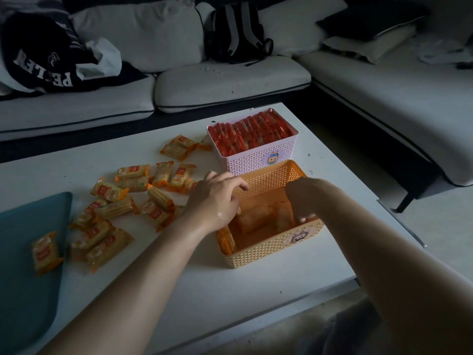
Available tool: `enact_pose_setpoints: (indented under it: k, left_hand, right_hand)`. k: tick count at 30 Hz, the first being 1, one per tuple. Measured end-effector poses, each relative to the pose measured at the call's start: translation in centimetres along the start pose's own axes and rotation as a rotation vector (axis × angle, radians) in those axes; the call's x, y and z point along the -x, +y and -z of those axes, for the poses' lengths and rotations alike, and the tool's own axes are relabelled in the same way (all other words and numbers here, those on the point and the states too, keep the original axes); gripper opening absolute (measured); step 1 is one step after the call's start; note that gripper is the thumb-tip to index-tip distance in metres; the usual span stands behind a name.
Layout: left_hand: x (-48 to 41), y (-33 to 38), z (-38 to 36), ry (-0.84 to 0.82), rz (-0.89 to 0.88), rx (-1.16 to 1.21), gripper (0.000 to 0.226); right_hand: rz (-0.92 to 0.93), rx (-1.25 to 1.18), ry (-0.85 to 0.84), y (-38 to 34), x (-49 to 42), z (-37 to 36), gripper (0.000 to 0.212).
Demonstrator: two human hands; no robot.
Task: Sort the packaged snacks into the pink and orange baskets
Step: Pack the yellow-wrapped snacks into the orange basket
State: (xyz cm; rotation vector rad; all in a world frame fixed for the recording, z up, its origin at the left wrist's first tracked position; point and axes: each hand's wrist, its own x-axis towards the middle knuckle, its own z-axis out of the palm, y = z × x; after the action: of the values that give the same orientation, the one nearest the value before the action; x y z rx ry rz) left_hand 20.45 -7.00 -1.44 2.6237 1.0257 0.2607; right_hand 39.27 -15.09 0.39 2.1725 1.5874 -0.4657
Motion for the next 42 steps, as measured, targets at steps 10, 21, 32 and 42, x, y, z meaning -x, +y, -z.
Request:
enact_pose_setpoints:
  k: [10,21,32,42]
  left_hand:
    - [-5.7,4.0,-1.5,-0.398,-0.091,-0.188,0.040]
    - [-6.0,3.4,-3.0,-0.490,-0.110,-0.321,0.035]
    - [-1.0,0.6,1.7,-0.274,-0.146,-0.394,0.028]
    - [0.2,-0.8,2.0,-0.197,-0.104,-0.281,0.023]
  right_hand:
    - [-0.003,-0.379,0.248,3.2,0.2,0.8,0.025]
    - [0.090,-0.621,0.109,3.4,0.2,1.7,0.025]
    - [0.460,-0.455,0.139,-0.9,0.9,-0.1,0.034]
    - [0.526,-0.436,0.098,-3.6,0.4,-1.4,0.031]
